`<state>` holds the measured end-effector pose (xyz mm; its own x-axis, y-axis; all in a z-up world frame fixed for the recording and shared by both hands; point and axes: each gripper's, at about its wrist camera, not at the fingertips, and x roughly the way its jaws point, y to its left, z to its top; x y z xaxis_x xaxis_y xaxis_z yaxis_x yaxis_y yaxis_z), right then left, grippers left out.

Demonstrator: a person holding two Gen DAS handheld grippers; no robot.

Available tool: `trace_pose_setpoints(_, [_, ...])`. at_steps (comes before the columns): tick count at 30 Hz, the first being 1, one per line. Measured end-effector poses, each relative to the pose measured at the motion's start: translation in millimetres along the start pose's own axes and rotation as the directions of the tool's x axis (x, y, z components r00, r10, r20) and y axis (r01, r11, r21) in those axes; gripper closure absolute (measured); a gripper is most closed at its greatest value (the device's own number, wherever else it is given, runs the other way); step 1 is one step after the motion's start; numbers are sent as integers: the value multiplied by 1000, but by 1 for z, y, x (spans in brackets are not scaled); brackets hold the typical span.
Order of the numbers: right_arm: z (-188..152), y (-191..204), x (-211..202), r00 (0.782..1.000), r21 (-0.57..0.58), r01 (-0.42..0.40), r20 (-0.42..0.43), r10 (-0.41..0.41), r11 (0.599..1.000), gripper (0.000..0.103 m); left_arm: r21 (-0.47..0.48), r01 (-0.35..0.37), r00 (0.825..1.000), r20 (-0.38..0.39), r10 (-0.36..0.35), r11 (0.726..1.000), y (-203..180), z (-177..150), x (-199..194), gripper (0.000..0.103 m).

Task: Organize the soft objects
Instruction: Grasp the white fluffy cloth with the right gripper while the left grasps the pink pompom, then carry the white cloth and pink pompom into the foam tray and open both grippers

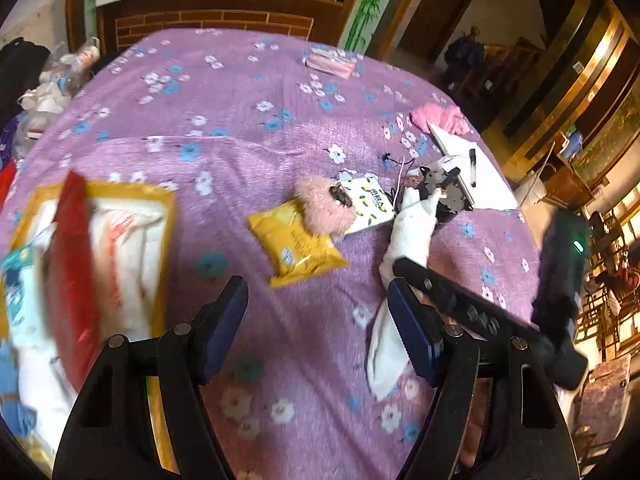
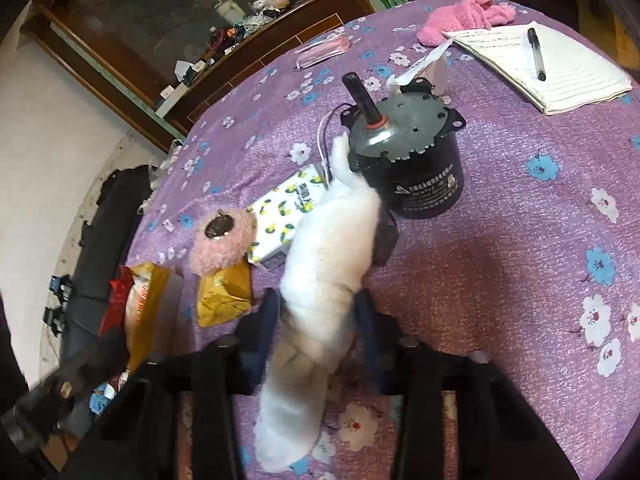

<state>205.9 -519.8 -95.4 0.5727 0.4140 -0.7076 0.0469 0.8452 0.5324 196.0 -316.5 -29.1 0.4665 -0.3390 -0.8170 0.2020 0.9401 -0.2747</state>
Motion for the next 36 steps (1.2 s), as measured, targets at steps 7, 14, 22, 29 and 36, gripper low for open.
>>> trace_pose_setpoints(7, [6, -11, -15, 998, 32, -40, 51, 39, 999, 71, 38, -38, 998, -40, 39, 999, -19, 44, 37, 30])
trace_pose_setpoints(14, [5, -12, -10, 998, 48, -53, 28, 51, 997, 71, 96, -141, 981, -117, 151, 985, -27, 64, 86, 49])
trace_pose_setpoints(22, [4, -10, -10, 998, 43, -53, 22, 52, 998, 71, 209, -155, 965, -176, 193, 966, -41, 79, 79, 68])
trace_pose_setpoints(29, [2, -5, -13, 998, 15, -59, 38, 58, 998, 71, 205, -22, 973, -221, 68, 979, -39, 94, 12, 69])
trace_pose_setpoints(36, [-1, 6, -16, 996, -42, -74, 54, 76, 996, 71, 128, 21, 998, -66, -13, 992, -18, 25, -64, 69])
